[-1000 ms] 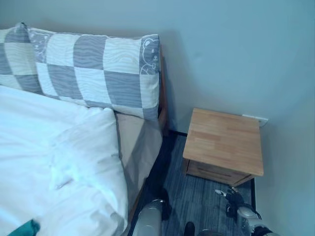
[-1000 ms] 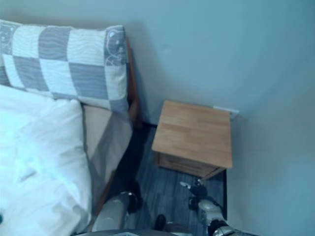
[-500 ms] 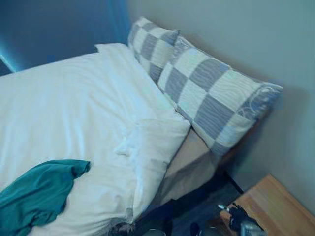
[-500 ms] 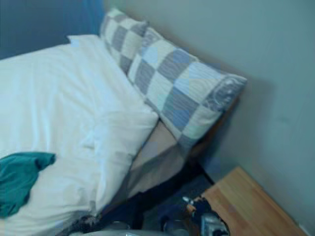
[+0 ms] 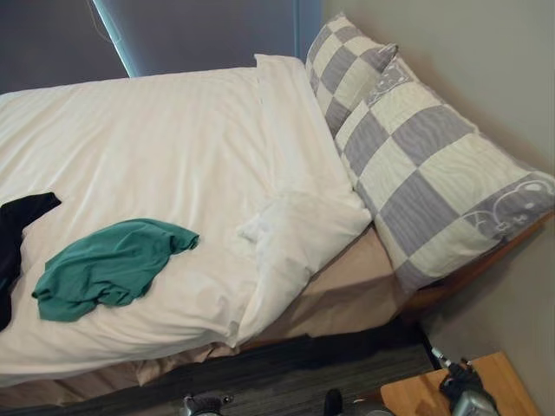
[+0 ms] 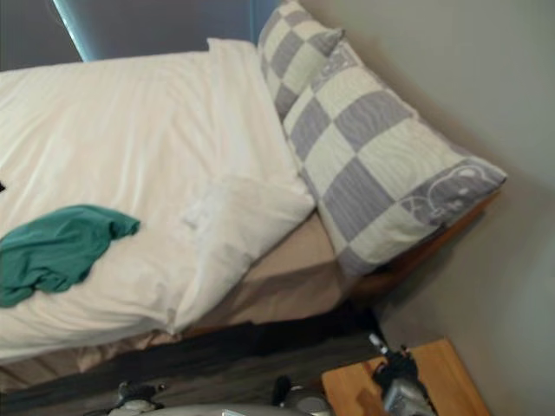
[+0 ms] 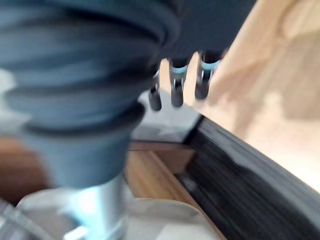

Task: Tidy up the quilt and then pick up the clothes from the bed and put them into the laundry hamper.

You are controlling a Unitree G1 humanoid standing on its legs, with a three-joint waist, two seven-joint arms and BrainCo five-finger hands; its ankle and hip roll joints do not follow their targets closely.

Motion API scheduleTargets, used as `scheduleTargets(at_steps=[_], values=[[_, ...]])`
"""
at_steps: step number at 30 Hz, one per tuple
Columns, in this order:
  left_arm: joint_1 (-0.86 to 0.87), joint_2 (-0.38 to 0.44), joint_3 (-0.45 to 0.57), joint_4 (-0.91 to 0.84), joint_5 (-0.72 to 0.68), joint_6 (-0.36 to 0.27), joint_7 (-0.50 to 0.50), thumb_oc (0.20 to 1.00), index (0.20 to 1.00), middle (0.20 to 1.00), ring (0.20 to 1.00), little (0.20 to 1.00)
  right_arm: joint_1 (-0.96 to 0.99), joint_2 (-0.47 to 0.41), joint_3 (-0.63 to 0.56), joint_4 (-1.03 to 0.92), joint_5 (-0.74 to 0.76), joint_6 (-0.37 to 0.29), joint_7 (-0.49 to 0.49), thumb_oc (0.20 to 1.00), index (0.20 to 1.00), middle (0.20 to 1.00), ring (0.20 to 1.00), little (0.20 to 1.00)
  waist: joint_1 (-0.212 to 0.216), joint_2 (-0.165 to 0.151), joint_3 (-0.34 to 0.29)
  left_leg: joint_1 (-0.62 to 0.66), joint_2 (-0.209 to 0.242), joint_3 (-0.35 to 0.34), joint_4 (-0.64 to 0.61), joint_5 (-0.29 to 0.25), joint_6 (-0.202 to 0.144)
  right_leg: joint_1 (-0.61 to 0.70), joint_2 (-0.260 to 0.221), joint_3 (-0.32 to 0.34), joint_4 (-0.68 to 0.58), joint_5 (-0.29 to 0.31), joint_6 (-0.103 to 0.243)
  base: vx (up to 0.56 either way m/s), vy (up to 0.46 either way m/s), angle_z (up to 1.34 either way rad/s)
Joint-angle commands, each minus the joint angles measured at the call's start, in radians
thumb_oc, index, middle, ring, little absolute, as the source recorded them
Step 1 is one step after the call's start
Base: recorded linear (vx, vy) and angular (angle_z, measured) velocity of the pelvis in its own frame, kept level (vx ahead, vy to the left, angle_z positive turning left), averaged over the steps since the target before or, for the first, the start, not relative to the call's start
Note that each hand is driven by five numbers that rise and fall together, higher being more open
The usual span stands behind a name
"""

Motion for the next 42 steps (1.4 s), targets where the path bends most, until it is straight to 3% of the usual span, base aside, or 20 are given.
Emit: scheduleTargets(at_steps=[1, 4, 6, 7, 9, 13, 18, 23, 26, 30, 34, 35, 36, 42], values=[[0.025, 0.077, 0.037, -0.019, 0.047, -0.011, 0.006, 1.0, 1.0, 1.0, 1.0, 1.0, -0.065, -0.057, -0.02, -0.241, -0.118, -0.014, -0.01, 1.0, 1.0, 1.0, 1.0, 1.0, 0.005, -0.071, 0.044, -0.01, -0.022, -0.025, -0.02, -0.003, 0.025, 0.042, -0.095, 0.188, -0.115, 0.065, 0.173, -0.06, 0.052, 0.05], [0.046, 0.108, 0.074, -0.045, 0.061, 0.0, -0.009, 1.0, 1.0, 1.0, 1.0, 1.0, -0.069, -0.15, -0.049, -0.561, -0.186, 0.064, 0.059, 1.0, 1.0, 1.0, 1.0, 1.0, 0.001, -0.087, 0.064, -0.03, -0.022, -0.024, -0.022, -0.002, 0.022, 0.025, -0.106, 0.185, -0.129, 0.077, 0.189, -0.08, 0.055, 0.05], [0.039, 0.119, 0.083, -0.036, 0.058, 0.0, -0.016, 1.0, 1.0, 1.0, 1.0, 1.0, -0.092, -0.216, -0.049, -0.673, -0.215, 0.057, 0.113, 1.0, 1.0, 1.0, 1.0, 1.0, 0.002, -0.096, 0.073, -0.035, -0.02, -0.022, -0.034, 0.003, 0.019, 0.022, -0.108, 0.181, -0.143, 0.085, 0.196, -0.04, 0.042, 0.12], [0.024, 0.127, 0.082, -0.022, 0.055, 0.002, -0.02, 1.0, 1.0, 1.0, 1.0, 1.0, -0.132, -0.283, -0.044, -0.797, -0.21, 0.105, 0.099, 1.0, 1.0, 1.0, 1.0, 1.0, 0.008, -0.104, 0.081, -0.039, -0.019, -0.023, -0.053, 0.013, 0.014, 0.023, -0.107, 0.179, -0.155, 0.093, 0.202, -0.03, 0.039, 0.24], [0.005, 0.131, 0.08, -0.004, 0.059, 0.001, -0.025, 1.0, 1.0, 1.0, 1.0, 1.0, -0.196, -0.339, -0.03, -0.874, -0.212, 0.145, 0.115, 1.0, 1.0, 1.0, 1.0, 1.0, 0.018, -0.113, 0.091, -0.044, -0.015, -0.024, -0.066, 0.023, 0.008, 0.023, -0.107, 0.173, -0.163, 0.098, 0.207, -0.02, 0.028, 0.16], [-0.041, 0.154, 0.072, 0.034, 0.072, 0.003, -0.048, 1.0, 1.0, 1.0, 1.0, 1.0, -0.422, -0.426, 0.047, -0.956, -0.199, 0.293, 0.066, 1.0, 1.0, 1.0, 1.0, 1.0, 0.05, -0.148, 0.118, -0.065, -0.005, -0.027, -0.073, 0.033, -0.002, 0.022, -0.105, 0.146, -0.174, 0.108, 0.211, 0.0, 0.002, 0.01], [-0.066, 0.192, 0.052, 0.031, 0.072, -0.003, -0.057, 1.0, 1.0, 1.0, 1.0, 1.0, -0.682, -0.456, 0.162, -0.86, -0.214, 0.404, 0.021, 1.0, 1.0, 1.0, 1.0, 1.0, 0.113, -0.186, 0.171, -0.117, 0.004, -0.047, -0.046, 0.032, -0.007, 0.013, -0.107, 0.118, -0.185, 0.117, 0.214, 0.01, -0.031, 0.09], [-0.087, 0.224, 0.039, 0.007, 0.049, -0.002, -0.061, 1.0, 1.0, 1.0, 1.0, 1.0, -0.876, -0.419, 0.269, -0.649, -0.308, 0.426, 0.009, 1.0, 1.0, 1.0, 1.0, 1.0, 0.168, -0.19, 0.234, -0.2, -0.006, -0.084, -0.01, 0.037, -0.005, -0.017, -0.109, 0.101, -0.184, 0.116, 0.21, -0.06, 0.002, 0.24], [-0.114, 0.237, 0.005, 0.003, 0.03, -0.018, -0.079, 1.0, 1.0, 1.0, 1.0, 1.0, -1.02, -0.386, 0.365, -0.405, -0.389, 0.392, 0.04, 1.0, 1.0, 1.0, 1.0, 1.0, 0.211, -0.16, 0.283, -0.25, -0.026, -0.109, -0.006, 0.048, -0.007, -0.037, -0.114, 0.076, -0.182, 0.106, 0.203, -0.11, 0.096, 0.27], [-0.134, 0.238, -0.012, 0.005, 0.039, -0.029, -0.091, 1.0, 1.0, 1.0, 1.0, 1.0, -1.082, -0.336, 0.436, -0.263, -0.441, 0.373, 0.077, 1.0, 1.0, 1.0, 1.0, 1.0, 0.24, -0.137, 0.308, -0.272, -0.044, -0.118, -0.01, 0.056, -0.006, -0.042, -0.122, 0.054, -0.182, 0.1, 0.199, -0.06, 0.07, 0.16], [-0.157, 0.227, -0.026, -0.006, 0.037, -0.032, -0.109, 1.0, 1.0, 1.0, 1.0, 1.0, -1.109, -0.255, 0.488, -0.213, -0.471, 0.411, 0.089, 1.0, 1.0, 1.0, 1.0, 1.0, 0.252, -0.114, 0.322, -0.277, -0.059, -0.114, -0.016, 0.061, -0.004, -0.044, -0.132, 0.042, -0.176, 0.094, 0.197, -0.04, 0.081, 0.1], [-0.163, 0.223, -0.03, -0.009, 0.037, -0.035, -0.11, 1.0, 1.0, 1.0, 1.0, 1.0, -1.112, -0.239, 0.498, -0.209, -0.474, 0.419, 0.094, 0.495, 0.495, 0.495, 0.495, 0.495, 0.254, -0.11, 0.325, -0.278, -0.062, -0.113, -0.016, 0.061, -0.004, -0.045, -0.134, 0.041, -0.175, 0.092, 0.196, -0.05, 0.09, 0.07], [-0.171, 0.218, -0.033, -0.011, 0.039, -0.038, -0.111, 1.0, 1.0, 1.0, 1.0, 1.0, -1.112, -0.219, 0.509, -0.204, -0.472, 0.432, 0.091, 0.2, 0.2, 0.2, 0.2, 0.2, 0.255, -0.106, 0.327, -0.279, -0.064, -0.111, -0.016, 0.061, -0.004, -0.045, -0.135, 0.041, -0.174, 0.092, 0.195, -0.04, 0.069, 0.03], [-0.204, 0.186, -0.059, -0.025, 0.065, -0.057, -0.108, 1.0, 1.0, 1.0, 1.0, 1.0, -1.097, -0.127, 0.565, -0.197, -0.484, 0.463, 0.022, 0.2, 0.2, 0.2, 0.2, 0.2, 0.262, -0.083, 0.342, -0.276, -0.07, -0.101, 0.001, 0.053, -0.002, -0.031, -0.149, 0.033, -0.174, 0.086, 0.191, -0.02, 0.024, 0.0]])
